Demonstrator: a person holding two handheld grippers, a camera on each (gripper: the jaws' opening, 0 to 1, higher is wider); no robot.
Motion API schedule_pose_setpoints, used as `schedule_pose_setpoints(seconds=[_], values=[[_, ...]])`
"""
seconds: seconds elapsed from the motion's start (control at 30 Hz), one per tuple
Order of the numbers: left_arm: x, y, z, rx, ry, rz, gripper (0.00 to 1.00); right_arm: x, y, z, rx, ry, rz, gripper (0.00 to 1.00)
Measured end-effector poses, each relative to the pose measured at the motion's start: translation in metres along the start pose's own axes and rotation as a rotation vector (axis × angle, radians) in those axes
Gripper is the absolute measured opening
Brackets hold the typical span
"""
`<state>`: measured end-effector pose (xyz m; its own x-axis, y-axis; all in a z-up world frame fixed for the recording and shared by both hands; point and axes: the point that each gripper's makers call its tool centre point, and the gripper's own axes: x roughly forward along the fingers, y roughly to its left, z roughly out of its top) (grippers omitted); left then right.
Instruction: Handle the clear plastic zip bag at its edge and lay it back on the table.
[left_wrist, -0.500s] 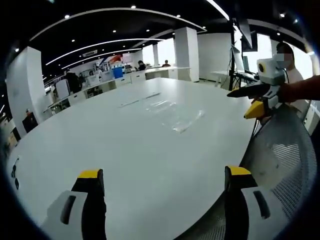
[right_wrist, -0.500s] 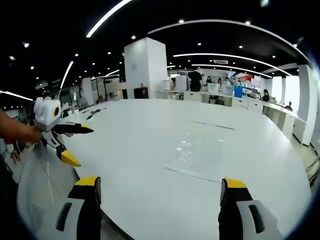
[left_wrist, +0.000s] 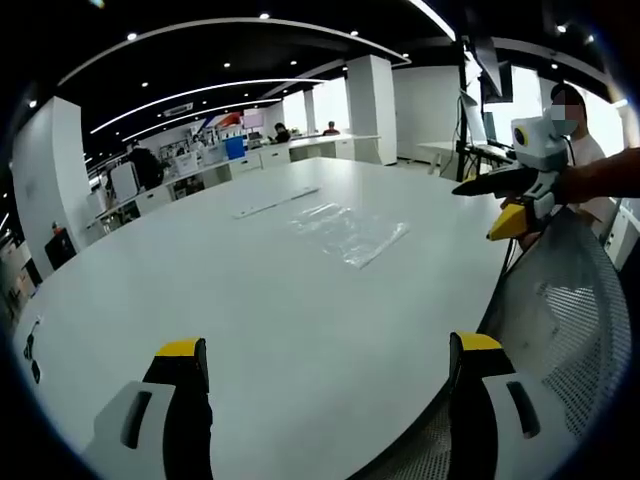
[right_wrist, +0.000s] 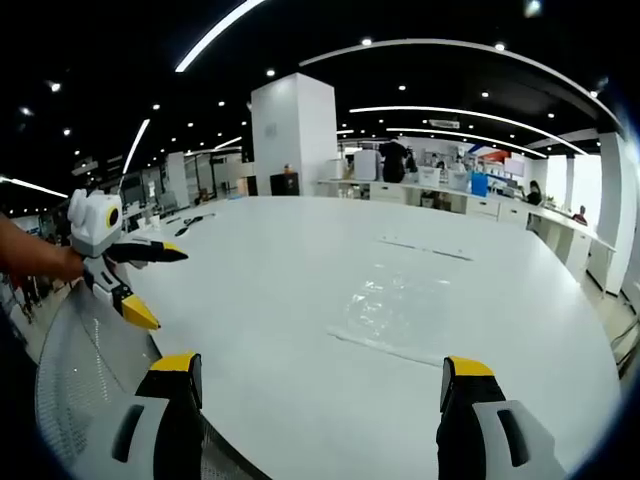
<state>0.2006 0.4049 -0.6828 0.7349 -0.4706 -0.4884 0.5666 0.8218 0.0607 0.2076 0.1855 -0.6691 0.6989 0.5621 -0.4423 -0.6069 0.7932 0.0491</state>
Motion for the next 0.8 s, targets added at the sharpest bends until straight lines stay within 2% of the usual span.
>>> schedule_pose_setpoints(seconds=[0.8], values=[[0.0084,0.0029,0.0034,0.002,-0.001,-0.002,0.99,0.0008,-0.0032,0.0017,-0.004,0.005,0.003,1.0]])
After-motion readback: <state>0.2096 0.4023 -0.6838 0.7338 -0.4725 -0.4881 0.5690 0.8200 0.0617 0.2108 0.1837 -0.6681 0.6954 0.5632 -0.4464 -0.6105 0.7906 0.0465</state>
